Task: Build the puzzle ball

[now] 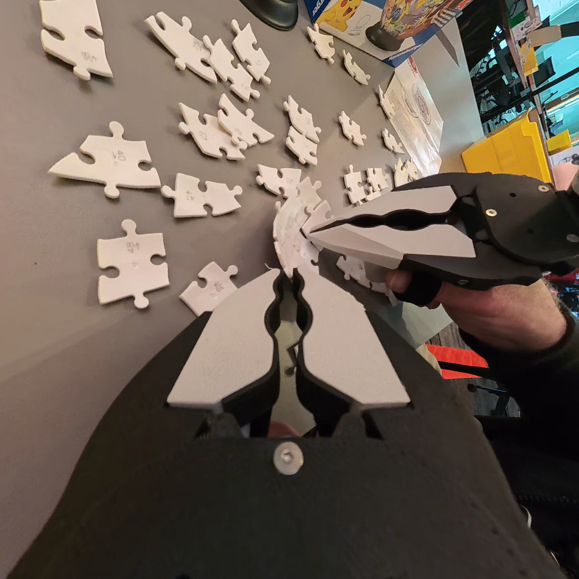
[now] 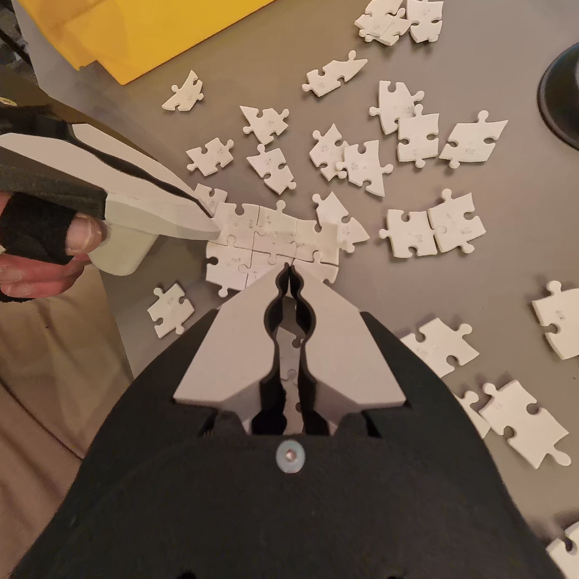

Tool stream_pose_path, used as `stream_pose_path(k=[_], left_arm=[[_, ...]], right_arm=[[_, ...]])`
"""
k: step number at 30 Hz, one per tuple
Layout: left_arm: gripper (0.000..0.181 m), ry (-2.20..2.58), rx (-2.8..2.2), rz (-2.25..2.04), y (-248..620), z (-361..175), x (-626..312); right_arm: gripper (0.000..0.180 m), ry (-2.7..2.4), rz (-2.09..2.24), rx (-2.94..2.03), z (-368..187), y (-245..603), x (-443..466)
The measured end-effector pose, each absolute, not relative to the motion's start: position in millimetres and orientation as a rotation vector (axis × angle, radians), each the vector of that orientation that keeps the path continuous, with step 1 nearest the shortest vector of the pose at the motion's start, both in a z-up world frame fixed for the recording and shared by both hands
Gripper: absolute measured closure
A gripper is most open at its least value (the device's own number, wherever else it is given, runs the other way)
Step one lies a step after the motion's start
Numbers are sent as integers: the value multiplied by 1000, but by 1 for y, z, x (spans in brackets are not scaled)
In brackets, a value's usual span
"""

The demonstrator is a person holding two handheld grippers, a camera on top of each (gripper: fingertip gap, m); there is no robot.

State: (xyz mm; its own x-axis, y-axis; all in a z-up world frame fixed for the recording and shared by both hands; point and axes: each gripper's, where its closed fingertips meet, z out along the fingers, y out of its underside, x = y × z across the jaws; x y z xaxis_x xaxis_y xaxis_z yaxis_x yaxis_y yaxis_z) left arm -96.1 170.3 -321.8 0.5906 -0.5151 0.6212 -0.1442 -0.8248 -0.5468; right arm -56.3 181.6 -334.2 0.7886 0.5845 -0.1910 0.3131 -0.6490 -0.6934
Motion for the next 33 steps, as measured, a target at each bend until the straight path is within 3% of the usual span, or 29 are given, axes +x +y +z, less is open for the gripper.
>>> stream_pose_path(k=[33], left_arm=[[177,591,-2375,-1134,170,-321,-95]], right_arm=[[180,-761,621,-2330,-335,180,-55]])
